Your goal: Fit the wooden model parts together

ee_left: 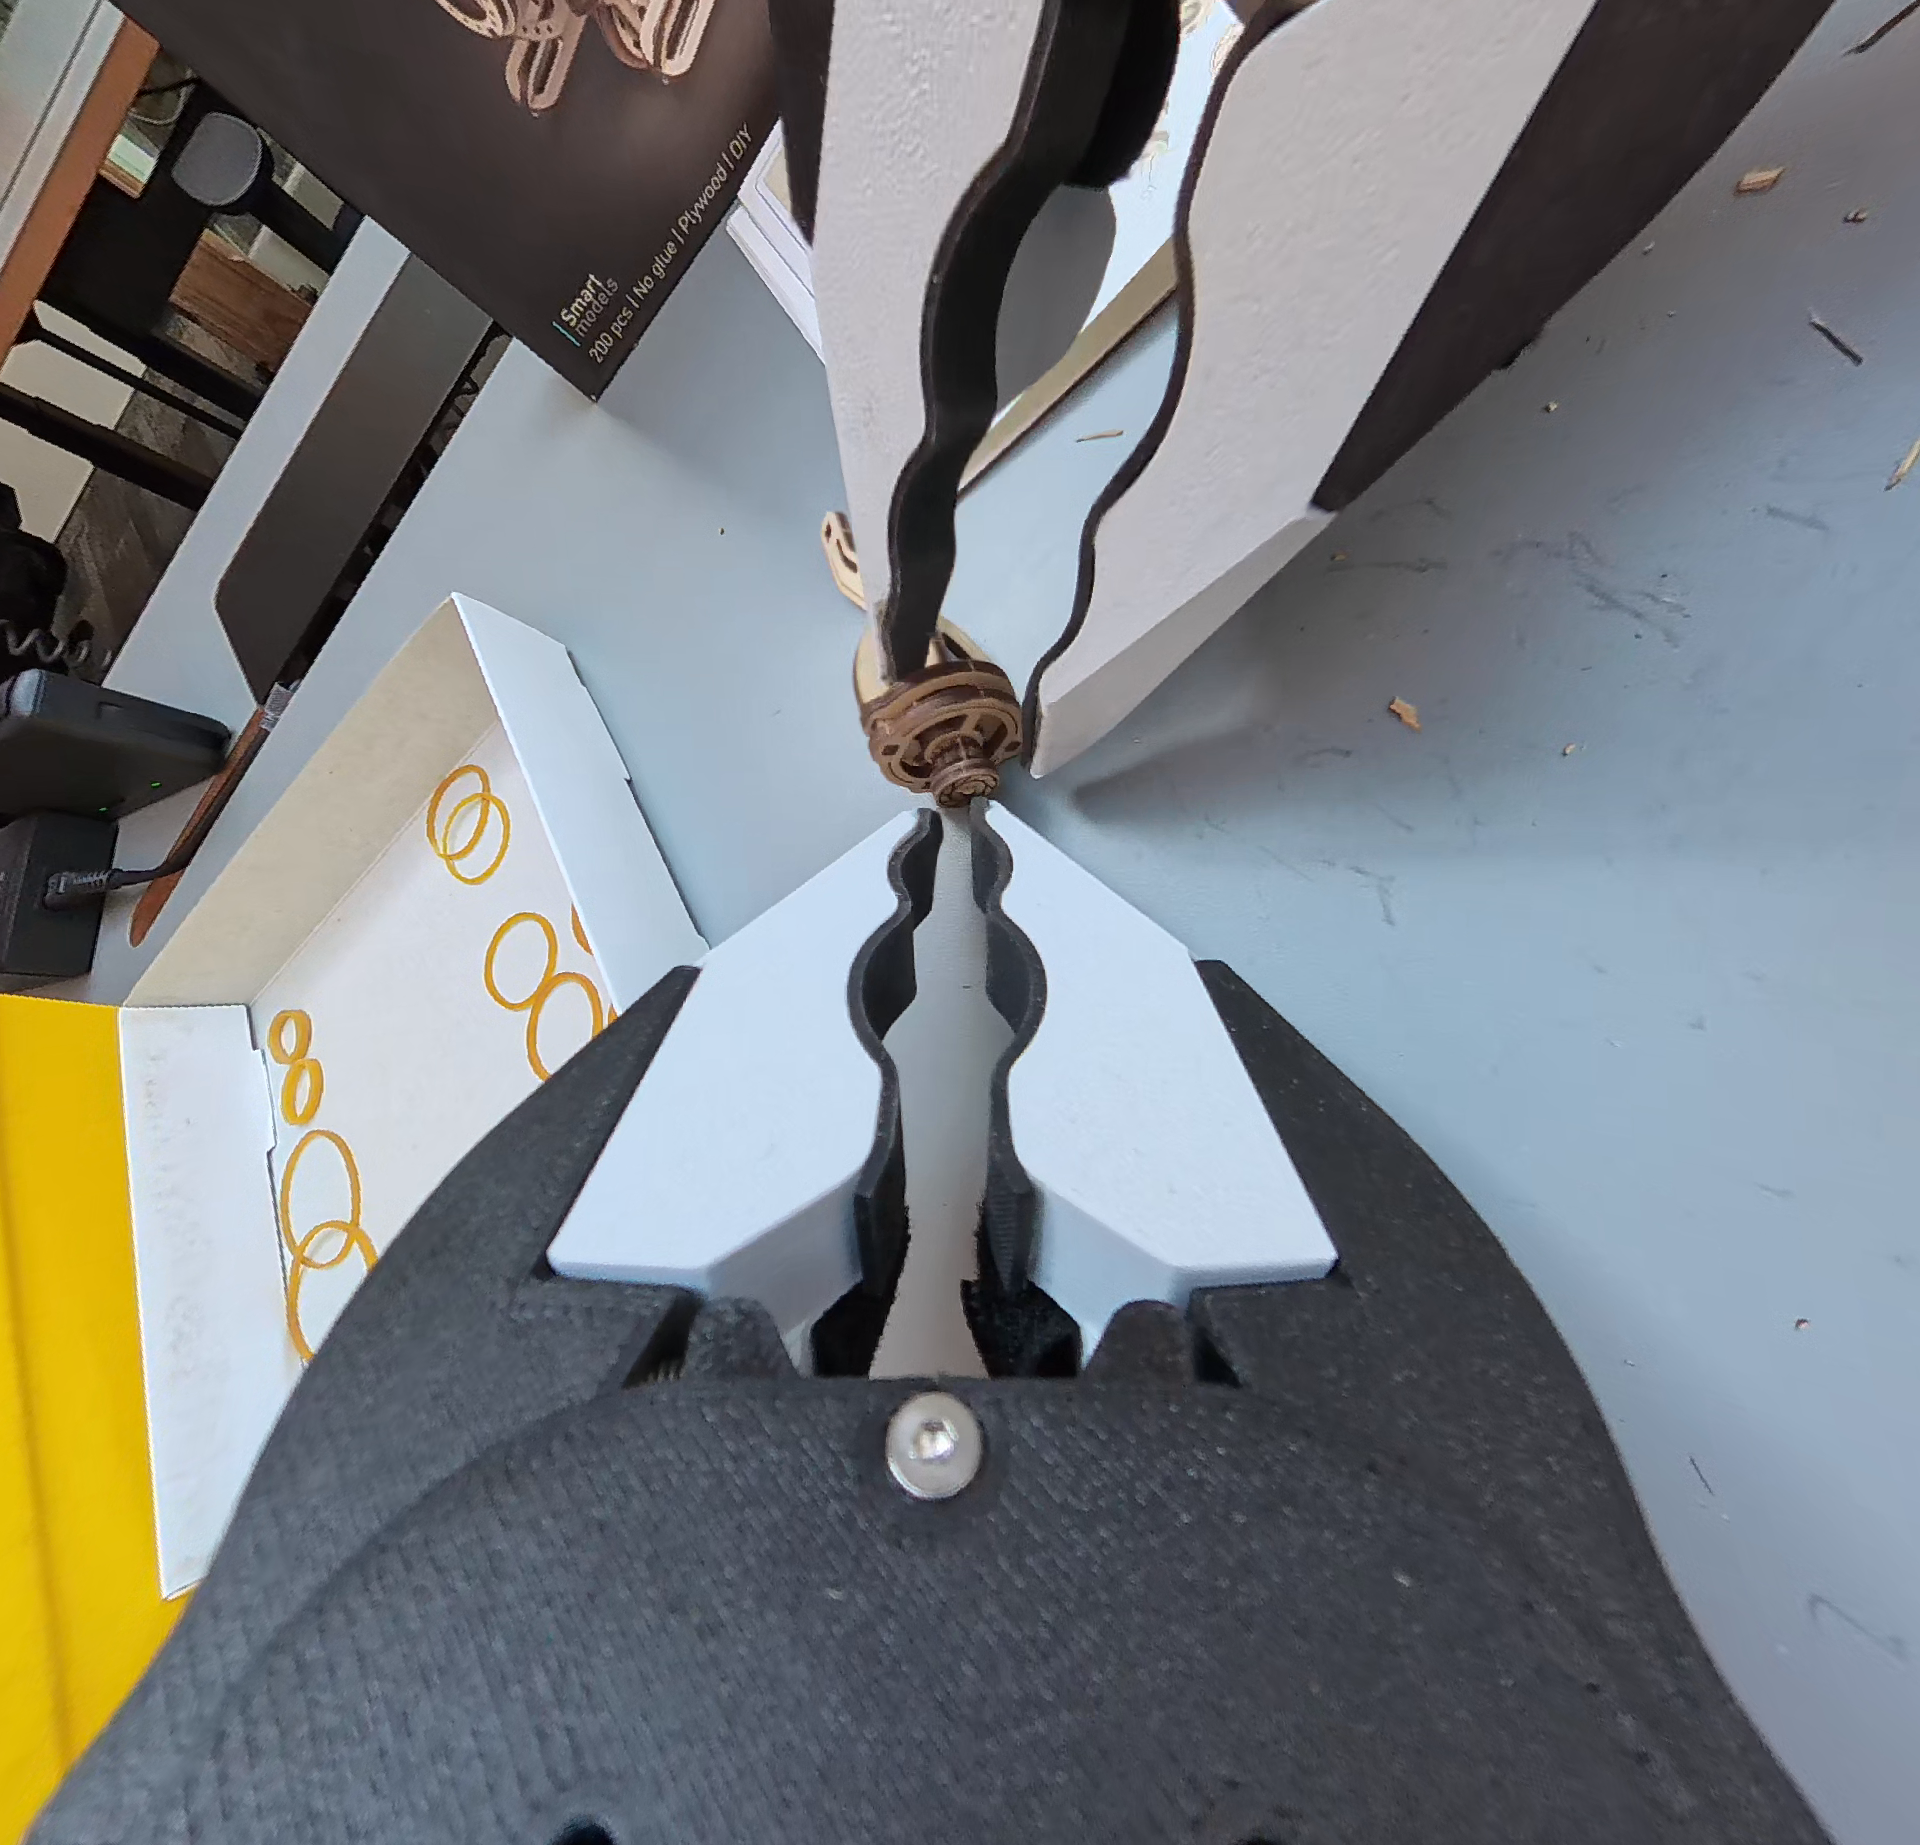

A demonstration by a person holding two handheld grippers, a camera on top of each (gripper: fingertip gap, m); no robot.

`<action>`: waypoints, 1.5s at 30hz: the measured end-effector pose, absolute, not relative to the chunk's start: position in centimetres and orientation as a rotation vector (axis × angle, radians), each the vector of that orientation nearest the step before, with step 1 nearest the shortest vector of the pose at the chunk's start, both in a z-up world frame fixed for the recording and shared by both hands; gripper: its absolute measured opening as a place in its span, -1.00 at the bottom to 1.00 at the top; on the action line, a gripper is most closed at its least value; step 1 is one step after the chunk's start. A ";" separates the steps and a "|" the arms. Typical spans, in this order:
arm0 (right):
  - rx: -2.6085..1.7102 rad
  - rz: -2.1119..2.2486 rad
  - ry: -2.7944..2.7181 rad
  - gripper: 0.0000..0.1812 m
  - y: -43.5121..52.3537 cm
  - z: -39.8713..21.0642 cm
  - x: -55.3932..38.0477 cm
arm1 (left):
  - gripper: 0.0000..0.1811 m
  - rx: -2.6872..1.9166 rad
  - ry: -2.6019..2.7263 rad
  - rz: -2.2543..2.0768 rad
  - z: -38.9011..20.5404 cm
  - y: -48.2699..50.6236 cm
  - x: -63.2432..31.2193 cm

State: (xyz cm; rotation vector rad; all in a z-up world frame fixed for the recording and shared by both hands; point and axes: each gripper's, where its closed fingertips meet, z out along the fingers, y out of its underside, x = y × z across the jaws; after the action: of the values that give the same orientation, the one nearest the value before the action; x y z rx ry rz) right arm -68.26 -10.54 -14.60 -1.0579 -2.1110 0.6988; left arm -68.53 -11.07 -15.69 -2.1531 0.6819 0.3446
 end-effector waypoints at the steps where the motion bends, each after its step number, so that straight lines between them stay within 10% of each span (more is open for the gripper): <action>1: -1.045 0.691 -2.109 -0.70 -10.4 -14.3 -68.1 | -0.94 -2.154 0.681 0.348 -15.7 -11.1 -68.6; 19: -1.181 0.534 -1.215 -0.52 -0.4 11.4 -51.0 | -0.52 -1.740 0.338 -0.019 -4.3 -12.8 -67.8; 25: -1.348 0.394 -1.196 -0.27 -0.7 3.3 -46.2 | -0.45 -1.613 0.364 0.007 1.0 -15.5 -66.2; 33: -1.319 0.363 -1.128 -0.43 -1.7 -6.7 -41.5 | -0.40 -1.667 0.368 0.041 -0.3 -18.4 -64.3; 45: -1.254 0.349 -1.148 -0.53 -2.8 -6.1 -40.6 | -0.43 -1.723 0.319 0.197 -0.2 -21.3 -66.4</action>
State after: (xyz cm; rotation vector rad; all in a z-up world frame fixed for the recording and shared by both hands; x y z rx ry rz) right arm -40.57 -2.85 -6.08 -1.2544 -1.1475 0.3492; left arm -66.35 -21.32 -0.25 -1.7226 0.3188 0.1970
